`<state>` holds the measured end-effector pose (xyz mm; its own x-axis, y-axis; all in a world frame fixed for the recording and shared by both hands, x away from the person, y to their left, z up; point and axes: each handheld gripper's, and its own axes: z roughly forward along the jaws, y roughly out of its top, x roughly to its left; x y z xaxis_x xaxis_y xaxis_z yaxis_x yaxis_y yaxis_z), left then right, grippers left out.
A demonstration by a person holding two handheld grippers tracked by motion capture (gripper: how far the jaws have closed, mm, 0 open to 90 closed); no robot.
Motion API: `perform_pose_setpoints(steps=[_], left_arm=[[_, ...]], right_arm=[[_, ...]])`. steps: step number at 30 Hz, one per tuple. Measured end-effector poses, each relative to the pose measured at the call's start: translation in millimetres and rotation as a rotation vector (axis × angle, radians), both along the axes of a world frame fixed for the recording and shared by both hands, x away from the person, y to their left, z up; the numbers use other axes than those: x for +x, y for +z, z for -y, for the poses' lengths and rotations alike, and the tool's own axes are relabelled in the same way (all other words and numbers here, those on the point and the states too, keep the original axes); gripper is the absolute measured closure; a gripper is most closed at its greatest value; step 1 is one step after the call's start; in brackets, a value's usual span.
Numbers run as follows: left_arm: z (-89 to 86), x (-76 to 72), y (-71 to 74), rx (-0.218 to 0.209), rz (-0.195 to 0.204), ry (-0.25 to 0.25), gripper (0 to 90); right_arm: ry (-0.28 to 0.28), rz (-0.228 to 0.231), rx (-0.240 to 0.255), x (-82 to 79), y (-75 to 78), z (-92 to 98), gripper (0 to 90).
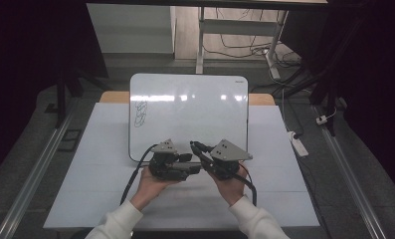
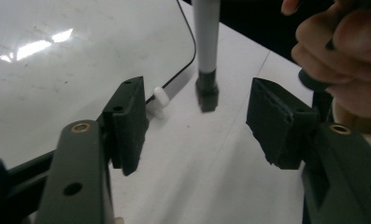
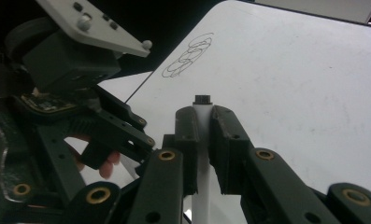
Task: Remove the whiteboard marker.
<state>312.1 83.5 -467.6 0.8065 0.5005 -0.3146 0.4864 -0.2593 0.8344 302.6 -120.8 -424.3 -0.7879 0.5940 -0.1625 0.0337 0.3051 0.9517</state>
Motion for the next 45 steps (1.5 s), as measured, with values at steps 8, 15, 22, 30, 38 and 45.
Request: perform_pose_setpoints(steps=[8, 15, 22, 30, 38, 45], left_arm=[[5.4, 3.9, -3.9, -0.020, -0.026, -0.012, 52.9], [9.5, 3.5, -6.9, -0.017, -0.019, -0.022, 67.3], [8.9, 2.8, -7.5, -0.008, -0.009, -0.016, 76.9], [8.0, 2.3, -9.8, -0.003, 0.000, -0.002, 77.6], [-11.3, 1.6, -5.8, -0.012, 0.033, 0.041, 77.7], [-36.7, -0.2, -2.3, -0.032, 0.043, 0.088, 77.7]], right_arm=[[0.016, 0.022, -0.005, -5.8, 0.3, -8.0, 81.2], [0.029, 0.026, -0.014, -9.0, -0.3, -13.6, 81.2], [0.038, 0.029, -0.016, -10.5, 0.2, -15.8, 81.1], [0.049, 0.003, -0.003, -7.4, -0.5, -14.9, 78.9], [0.040, -0.049, 0.043, 0.3, 6.7, 5.3, 54.0], [0.022, -0.106, 0.023, 11.5, -8.7, 45.9, 45.9]])
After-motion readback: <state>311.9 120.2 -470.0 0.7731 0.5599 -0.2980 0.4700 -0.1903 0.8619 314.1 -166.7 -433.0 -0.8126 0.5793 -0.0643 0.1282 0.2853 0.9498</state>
